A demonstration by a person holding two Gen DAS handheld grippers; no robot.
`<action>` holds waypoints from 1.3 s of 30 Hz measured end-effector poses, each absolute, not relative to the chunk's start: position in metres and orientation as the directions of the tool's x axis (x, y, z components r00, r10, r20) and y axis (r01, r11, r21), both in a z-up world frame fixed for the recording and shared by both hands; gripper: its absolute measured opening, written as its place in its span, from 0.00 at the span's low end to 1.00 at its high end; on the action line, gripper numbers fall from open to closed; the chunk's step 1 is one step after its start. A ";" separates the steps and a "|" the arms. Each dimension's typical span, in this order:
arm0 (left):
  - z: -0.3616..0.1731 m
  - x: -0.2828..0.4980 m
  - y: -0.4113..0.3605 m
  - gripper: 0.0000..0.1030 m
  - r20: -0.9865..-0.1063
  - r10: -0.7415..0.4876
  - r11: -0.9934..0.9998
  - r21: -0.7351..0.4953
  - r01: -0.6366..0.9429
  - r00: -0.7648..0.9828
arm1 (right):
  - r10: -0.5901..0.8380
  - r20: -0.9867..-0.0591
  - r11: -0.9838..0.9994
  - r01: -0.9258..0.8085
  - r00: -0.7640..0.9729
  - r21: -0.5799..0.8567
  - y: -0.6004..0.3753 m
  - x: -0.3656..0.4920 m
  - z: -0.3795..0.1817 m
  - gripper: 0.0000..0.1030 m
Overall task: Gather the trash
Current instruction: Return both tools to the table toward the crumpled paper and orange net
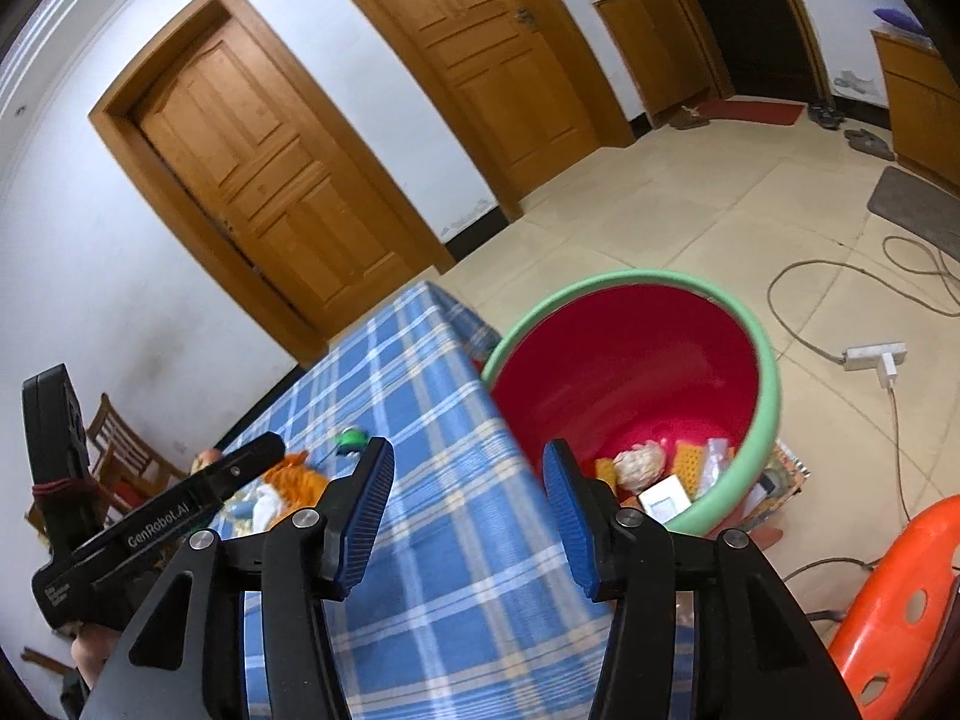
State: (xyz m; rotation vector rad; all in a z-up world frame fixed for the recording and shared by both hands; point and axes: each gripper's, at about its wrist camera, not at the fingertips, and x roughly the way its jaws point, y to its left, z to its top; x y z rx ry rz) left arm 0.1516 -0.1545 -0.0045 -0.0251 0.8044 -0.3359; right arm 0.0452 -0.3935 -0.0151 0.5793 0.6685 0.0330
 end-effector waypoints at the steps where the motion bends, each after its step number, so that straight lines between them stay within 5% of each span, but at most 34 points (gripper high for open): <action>1: -0.004 0.151 -0.147 0.67 -0.701 -0.294 0.951 -0.147 0.272 0.649 | 0.214 -0.577 0.844 0.148 0.789 0.515 -0.390 0.046 -0.015 0.52; 20: -0.029 0.149 -0.019 0.67 -0.726 -0.092 0.992 -0.125 0.000 0.681 | 0.269 -0.622 0.861 0.107 0.735 0.498 -0.335 0.062 -0.028 0.52; 32: -0.056 0.173 -0.017 0.67 -0.734 -0.168 0.971 -0.238 -0.017 0.658 | 0.267 -0.656 0.874 0.109 0.706 0.474 -0.323 0.071 -0.036 0.52; 38: -0.065 0.183 -0.011 0.47 -0.727 -0.228 0.945 -0.326 -0.032 0.648 | 0.269 -0.660 0.874 0.111 0.701 0.474 -0.325 0.075 -0.039 0.52; 39: -0.066 0.184 -0.010 0.36 -0.725 -0.243 0.939 -0.342 -0.031 0.644 | 0.271 -0.661 0.873 0.110 0.700 0.475 -0.324 0.075 -0.040 0.52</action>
